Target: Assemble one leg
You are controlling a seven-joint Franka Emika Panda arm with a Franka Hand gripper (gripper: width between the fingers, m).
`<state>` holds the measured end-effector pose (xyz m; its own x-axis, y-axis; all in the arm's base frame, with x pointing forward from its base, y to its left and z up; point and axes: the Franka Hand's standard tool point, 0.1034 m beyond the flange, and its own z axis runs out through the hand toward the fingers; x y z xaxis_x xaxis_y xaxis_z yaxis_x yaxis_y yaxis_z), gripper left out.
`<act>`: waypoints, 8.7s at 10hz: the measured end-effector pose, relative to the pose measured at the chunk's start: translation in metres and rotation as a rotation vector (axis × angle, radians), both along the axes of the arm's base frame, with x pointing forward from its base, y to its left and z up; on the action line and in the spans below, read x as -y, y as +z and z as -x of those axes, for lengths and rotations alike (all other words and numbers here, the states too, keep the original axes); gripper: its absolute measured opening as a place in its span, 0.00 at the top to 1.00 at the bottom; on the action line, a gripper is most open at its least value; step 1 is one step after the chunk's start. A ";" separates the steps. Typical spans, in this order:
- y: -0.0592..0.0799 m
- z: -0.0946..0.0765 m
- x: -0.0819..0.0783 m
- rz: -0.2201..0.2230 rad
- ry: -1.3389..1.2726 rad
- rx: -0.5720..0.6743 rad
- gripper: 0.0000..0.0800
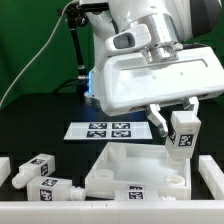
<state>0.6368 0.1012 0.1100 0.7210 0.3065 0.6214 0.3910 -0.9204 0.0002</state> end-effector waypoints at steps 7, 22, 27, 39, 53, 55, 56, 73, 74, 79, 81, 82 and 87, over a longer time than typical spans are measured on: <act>-0.023 0.016 -0.003 -0.016 0.004 -0.033 0.65; -0.031 0.019 -0.017 -0.018 0.036 -0.034 0.20; -0.034 0.021 -0.017 -0.020 0.036 -0.040 0.19; 0.021 0.016 -0.038 -0.028 0.043 -0.309 0.19; 0.024 0.032 -0.067 0.307 0.262 -0.988 0.19; 0.024 0.033 -0.067 0.307 0.263 -0.989 0.19; 0.023 0.032 -0.067 0.310 0.259 -0.989 0.19; 0.017 0.037 -0.090 0.534 0.353 -1.168 0.19; 0.019 0.048 -0.088 0.550 0.366 -1.193 0.19; 0.001 0.026 -0.085 0.530 0.342 -1.109 0.19; -0.016 0.019 -0.088 0.513 0.343 -1.079 0.19; -0.024 0.012 -0.087 0.506 0.358 -1.067 0.19; -0.021 0.008 -0.087 0.501 0.366 -1.036 0.19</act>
Offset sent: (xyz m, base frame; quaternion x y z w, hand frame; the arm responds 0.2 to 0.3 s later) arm -0.0122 0.0055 -0.0062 0.0167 -0.0039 0.0134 0.9998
